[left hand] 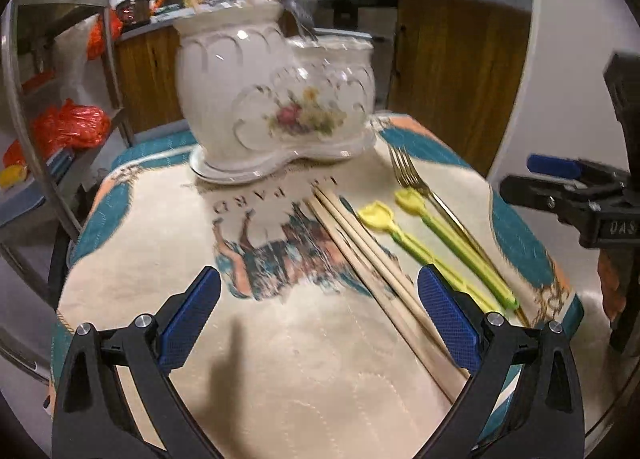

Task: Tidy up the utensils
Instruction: 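Grasp a third wooden chopstick with the left tool while the right tool grasps the gold fork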

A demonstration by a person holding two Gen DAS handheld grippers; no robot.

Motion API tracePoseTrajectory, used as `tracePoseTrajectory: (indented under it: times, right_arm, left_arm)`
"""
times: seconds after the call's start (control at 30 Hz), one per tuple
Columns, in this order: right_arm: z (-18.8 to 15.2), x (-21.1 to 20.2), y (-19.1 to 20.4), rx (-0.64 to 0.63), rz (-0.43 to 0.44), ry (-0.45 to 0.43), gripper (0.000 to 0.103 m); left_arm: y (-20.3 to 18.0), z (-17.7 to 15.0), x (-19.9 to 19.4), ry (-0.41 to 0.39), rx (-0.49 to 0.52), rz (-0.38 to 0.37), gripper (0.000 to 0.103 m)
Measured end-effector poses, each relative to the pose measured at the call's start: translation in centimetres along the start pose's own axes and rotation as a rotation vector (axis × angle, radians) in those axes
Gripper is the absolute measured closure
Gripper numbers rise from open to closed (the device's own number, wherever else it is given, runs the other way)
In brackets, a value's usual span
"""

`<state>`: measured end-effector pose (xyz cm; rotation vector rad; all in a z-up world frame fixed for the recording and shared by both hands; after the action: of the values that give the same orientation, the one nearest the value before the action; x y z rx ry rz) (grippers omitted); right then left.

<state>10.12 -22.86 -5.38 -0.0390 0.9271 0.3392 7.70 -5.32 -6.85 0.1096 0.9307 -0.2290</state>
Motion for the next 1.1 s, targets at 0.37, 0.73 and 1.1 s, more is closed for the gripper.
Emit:
tracePoseTrajectory:
  times: [0.37,0.73,1.1]
  right_arm:
    - [-0.6,2.9,1.7,0.023,0.162,0.137,0.057]
    - [-0.4,4.4,3.2,-0.073,0.091,0.199,0.093]
    - [0.1,4.7,1.8,-0.107,0.018,0.242,0.092]
  left_arm:
    - [-1.5,-0.8,1.2,0.088,0.078,-0.047,0.062]
    - [-1.3,-0.3,1.0,0.147,0.132,-0.064,0.088]
    - [1.2,-0.4,1.0,0.202,0.165,0.025,0.092]
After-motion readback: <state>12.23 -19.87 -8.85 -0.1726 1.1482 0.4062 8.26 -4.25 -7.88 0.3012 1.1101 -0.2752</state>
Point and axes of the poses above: each gripper's, at about its wrist camera, not at the fingertips, and x roughly the way its jaws point, y to its left, z to its top, the point moved 7 cm from there along x, roughly the way its jaws point, and after that the axes turned 11 degrees about y, right-handed, at the moved point
